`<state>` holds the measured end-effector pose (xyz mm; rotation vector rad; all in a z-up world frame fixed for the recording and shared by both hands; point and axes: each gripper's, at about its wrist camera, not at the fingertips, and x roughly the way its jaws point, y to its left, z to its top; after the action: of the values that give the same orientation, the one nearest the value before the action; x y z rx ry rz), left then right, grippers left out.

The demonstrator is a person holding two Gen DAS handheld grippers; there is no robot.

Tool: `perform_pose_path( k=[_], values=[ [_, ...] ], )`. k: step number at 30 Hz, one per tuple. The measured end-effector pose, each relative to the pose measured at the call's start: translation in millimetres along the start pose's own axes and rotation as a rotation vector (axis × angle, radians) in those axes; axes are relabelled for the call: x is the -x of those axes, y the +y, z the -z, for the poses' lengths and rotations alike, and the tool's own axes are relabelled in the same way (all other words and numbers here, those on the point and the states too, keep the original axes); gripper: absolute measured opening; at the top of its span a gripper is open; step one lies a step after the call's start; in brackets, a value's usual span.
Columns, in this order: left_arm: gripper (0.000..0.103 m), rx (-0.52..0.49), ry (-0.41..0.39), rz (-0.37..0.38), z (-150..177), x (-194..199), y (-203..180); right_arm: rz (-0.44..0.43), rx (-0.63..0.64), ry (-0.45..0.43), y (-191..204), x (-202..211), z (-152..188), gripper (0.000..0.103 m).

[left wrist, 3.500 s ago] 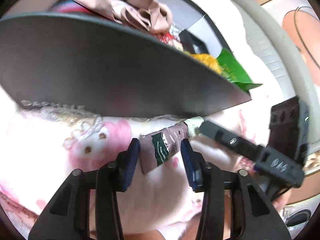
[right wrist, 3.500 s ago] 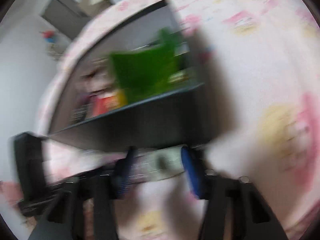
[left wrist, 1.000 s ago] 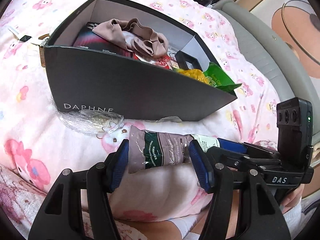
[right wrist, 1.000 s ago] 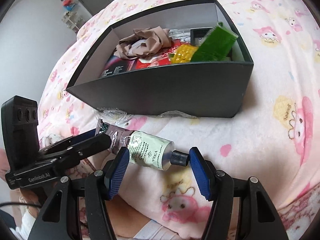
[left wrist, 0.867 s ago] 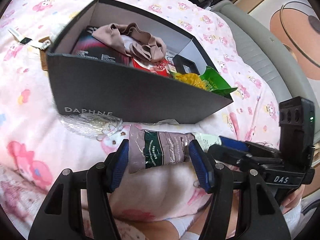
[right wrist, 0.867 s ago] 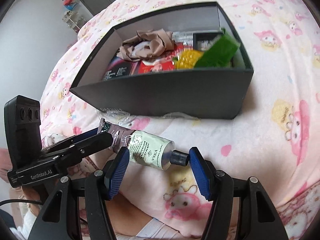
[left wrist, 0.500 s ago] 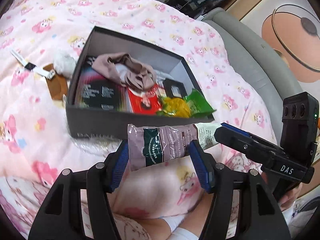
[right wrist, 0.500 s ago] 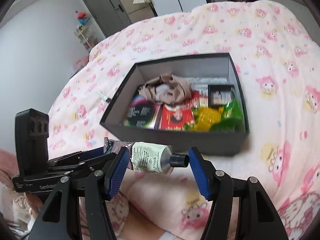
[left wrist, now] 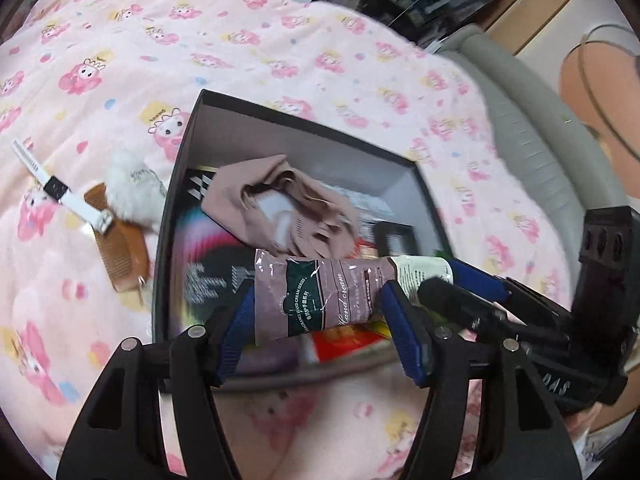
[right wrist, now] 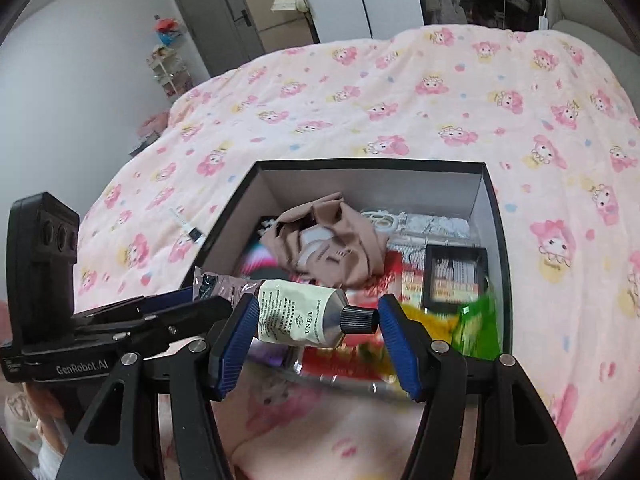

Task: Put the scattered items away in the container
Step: 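Lower the tube into the black box and open the left gripper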

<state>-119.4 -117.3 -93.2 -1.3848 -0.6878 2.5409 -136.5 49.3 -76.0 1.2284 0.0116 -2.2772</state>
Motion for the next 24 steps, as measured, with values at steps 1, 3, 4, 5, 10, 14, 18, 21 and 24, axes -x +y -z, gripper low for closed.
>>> perform_pose_path(
  k=[1,3,4,5,10,14,18,21,24],
  values=[
    [0.064,-0.011,0.014,-0.025,-4,-4,0,0.004,0.004,0.013,-1,-7,-2,0.059],
    [0.062,-0.040,0.043,-0.092,-8,-12,-5,0.010,0.007,0.045,-3,-21,-4,0.058],
    [0.062,-0.054,0.058,-0.107,-9,-14,-6,-0.005,-0.004,0.062,-6,-27,-4,0.058],
    [0.063,-0.063,0.077,-0.112,-10,-17,-6,-0.029,-0.024,0.079,-10,-33,-4,0.058],
    [0.065,-0.067,0.188,-0.137,-6,-42,-5,-0.055,-0.070,0.155,-25,-58,3,0.057],
    [0.065,-0.094,0.216,-0.176,-5,-49,-6,-0.066,-0.080,0.195,-29,-68,9,0.057],
    [0.065,-0.092,0.214,-0.176,-7,-46,-7,-0.074,-0.075,0.160,-32,-63,7,0.057],
    [0.059,-0.070,0.156,-0.174,-10,-36,-6,-0.074,-0.054,0.083,-30,-46,0,0.057],
    [0.047,-0.069,0.116,-0.143,-13,-35,-11,-0.019,-0.022,0.046,-26,-41,-2,0.055]
  ],
)
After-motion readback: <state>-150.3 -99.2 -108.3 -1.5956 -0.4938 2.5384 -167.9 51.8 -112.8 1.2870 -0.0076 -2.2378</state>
